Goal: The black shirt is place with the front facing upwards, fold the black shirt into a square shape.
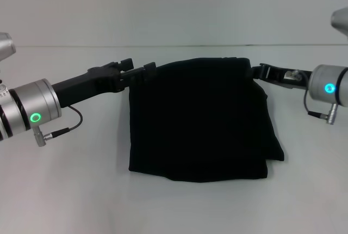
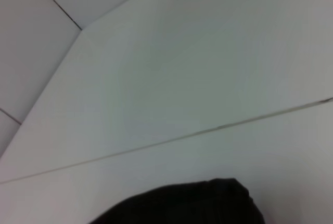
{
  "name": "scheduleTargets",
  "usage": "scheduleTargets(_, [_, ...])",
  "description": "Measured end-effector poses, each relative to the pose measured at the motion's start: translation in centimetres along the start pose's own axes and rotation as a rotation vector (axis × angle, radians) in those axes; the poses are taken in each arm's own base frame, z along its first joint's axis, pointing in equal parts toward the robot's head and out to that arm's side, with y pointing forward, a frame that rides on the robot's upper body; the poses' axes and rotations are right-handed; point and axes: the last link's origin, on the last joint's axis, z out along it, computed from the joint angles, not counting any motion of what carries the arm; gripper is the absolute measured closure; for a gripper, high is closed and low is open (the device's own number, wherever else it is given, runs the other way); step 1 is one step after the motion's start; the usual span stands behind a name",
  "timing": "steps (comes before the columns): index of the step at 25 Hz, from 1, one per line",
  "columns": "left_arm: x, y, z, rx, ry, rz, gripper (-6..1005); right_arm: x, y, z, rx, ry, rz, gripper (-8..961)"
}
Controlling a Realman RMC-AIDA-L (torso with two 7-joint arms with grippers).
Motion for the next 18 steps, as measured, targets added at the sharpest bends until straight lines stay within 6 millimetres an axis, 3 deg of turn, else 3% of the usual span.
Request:
scheduleTargets(7, [0.5,-0.2,0.1,0.01,0.002,0.01,52,-2.1,-2.6,-4.0,0.01,-0.099,0.01,871])
scheduleTargets(13, [0.7,-0.3,0.0,0.012,0.004,0.012,52,-3.5,-4.4,-7.4,-0.036,-0.029,0.078,605])
scheduleTargets(18, [1.1,-0.7,-0.2,0.032,0.005,0.025,52,-3.2,-3.2,-9.2,-0.151,0.121,0.073,334])
